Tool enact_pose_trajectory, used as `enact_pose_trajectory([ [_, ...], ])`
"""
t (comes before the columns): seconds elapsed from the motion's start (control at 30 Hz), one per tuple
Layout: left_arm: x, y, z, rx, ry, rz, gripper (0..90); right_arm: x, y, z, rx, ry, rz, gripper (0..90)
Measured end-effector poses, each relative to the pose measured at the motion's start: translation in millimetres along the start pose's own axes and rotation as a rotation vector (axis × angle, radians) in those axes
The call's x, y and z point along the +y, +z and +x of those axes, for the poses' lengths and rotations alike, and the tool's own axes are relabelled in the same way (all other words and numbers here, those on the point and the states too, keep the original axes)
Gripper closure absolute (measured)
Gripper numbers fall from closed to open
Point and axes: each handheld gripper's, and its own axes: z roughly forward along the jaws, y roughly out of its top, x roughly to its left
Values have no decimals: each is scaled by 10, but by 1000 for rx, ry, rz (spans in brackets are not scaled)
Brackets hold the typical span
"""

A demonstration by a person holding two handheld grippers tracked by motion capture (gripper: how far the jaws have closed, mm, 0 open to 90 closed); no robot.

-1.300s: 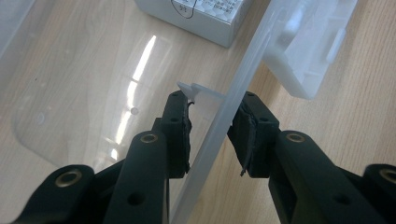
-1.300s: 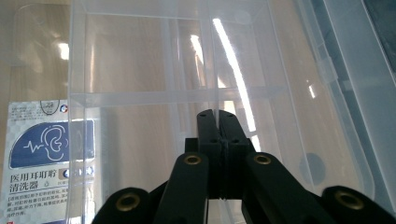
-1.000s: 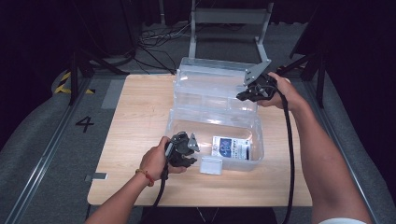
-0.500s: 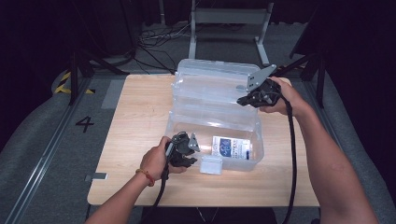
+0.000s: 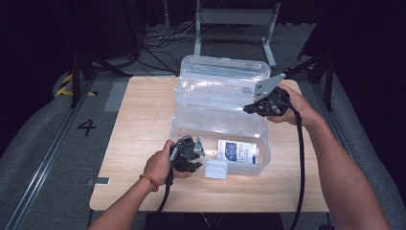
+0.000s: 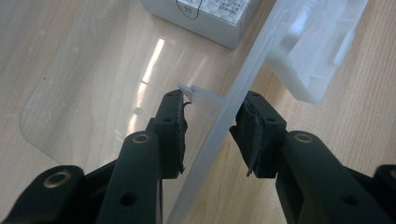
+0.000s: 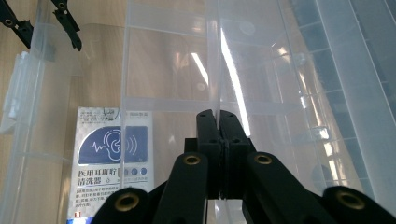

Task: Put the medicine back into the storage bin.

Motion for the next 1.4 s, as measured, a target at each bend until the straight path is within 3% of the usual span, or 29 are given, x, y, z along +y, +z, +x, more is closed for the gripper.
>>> enact_pose_trajectory([
  [0.3, -1, 3, -1, 5, 9, -6, 625, -54, -33, 100, -6, 15, -44, 896],
  [1.4, -23, 1, -22, 23, 35, -19, 595, -128, -106, 437, -5, -5, -88, 890],
])
